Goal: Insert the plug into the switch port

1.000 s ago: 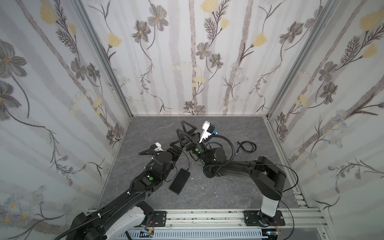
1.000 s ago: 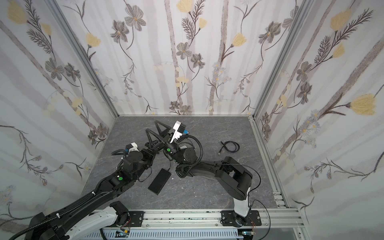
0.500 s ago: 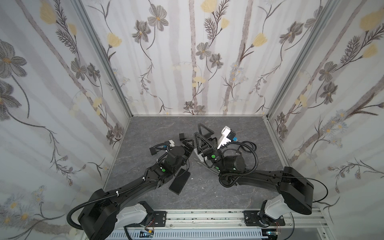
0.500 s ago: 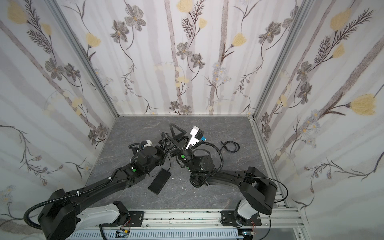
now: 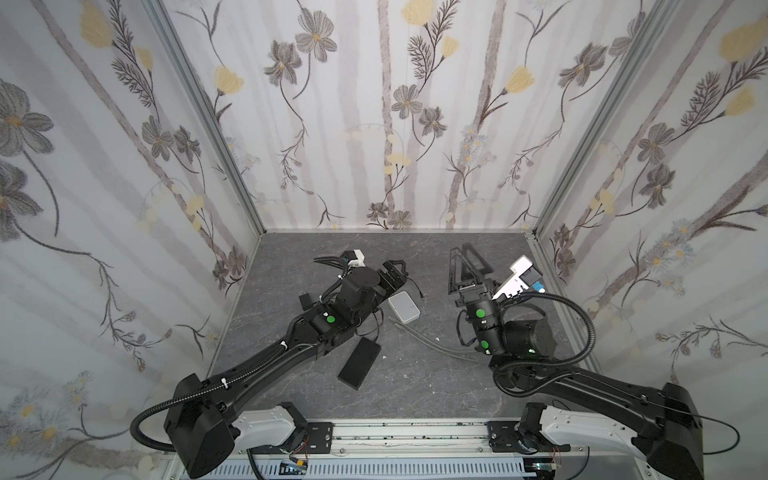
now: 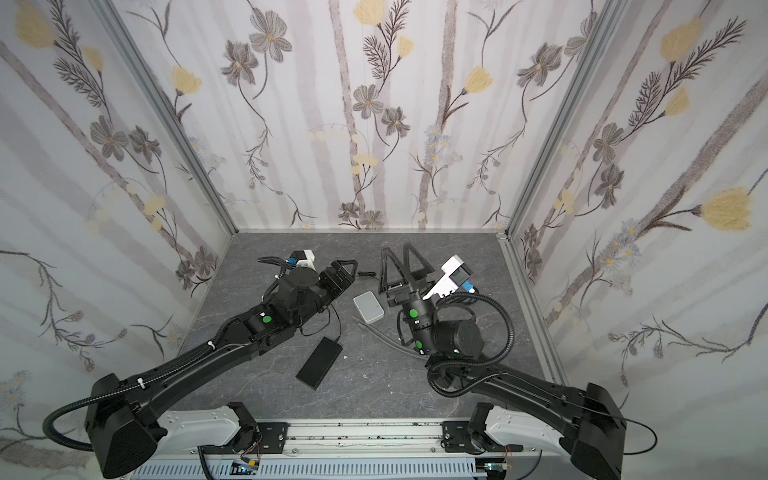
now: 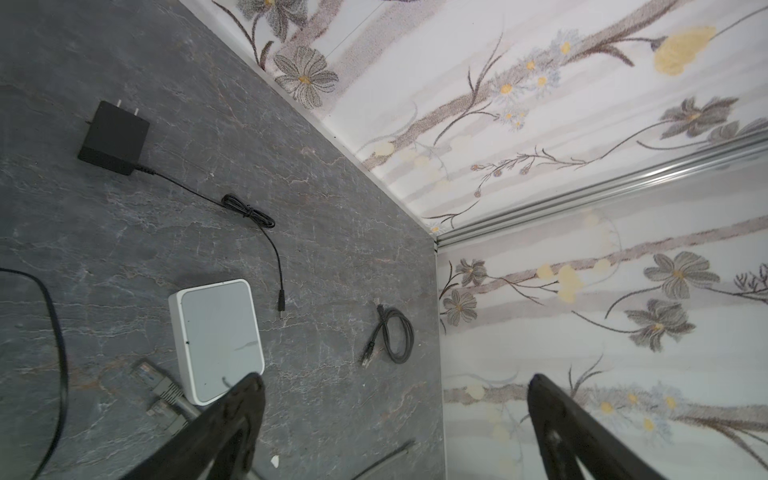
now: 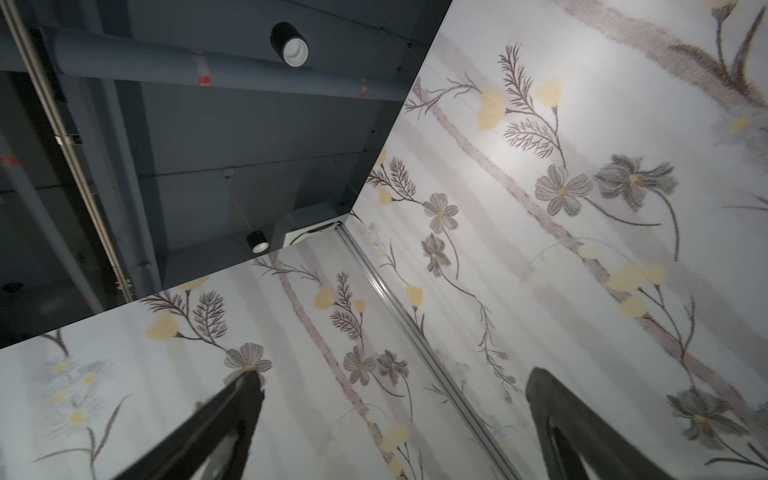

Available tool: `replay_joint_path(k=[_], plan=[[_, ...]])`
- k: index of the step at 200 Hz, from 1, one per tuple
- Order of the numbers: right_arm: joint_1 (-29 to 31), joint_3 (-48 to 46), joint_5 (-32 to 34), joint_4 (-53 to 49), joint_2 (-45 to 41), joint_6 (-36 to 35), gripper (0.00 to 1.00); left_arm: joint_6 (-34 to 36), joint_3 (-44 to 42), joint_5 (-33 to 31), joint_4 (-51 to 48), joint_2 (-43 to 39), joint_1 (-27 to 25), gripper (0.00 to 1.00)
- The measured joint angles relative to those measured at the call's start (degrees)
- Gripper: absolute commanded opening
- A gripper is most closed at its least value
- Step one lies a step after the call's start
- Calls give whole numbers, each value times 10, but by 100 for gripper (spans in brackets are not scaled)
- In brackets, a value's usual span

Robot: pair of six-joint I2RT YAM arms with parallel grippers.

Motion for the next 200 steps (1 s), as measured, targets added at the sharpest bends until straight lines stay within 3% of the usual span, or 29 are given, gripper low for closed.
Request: replay_joint_path(k=[26,51,69,96,116,148,178,200], plan=[[-21,50,-2,-249,-16,-14,100,49,-3,4,-75,-70,13,100],[-26,9,-23,-466,-23,-20,100,98,48,7,-186,-87,61,100],[-26,-31,-58,-562,-51,-3,100,144,65,23,-249,-86,69,100],[-28,-129,-101,-635,-120,40,100,198,44,36,-299,-103,76,100],[-28,-177,-130,-679,-129,48,100,226,34,60,-310,-83,122,100],[-25,-110,-155,-802,-79,58,99,213,135,199,-351,92,247,100],[-22,-77,-174,-841,-74,27,92,238,233,288,-368,168,266,100],[-22,-73,-209,-840,-54,9,80,277,279,325,-374,196,273,100]])
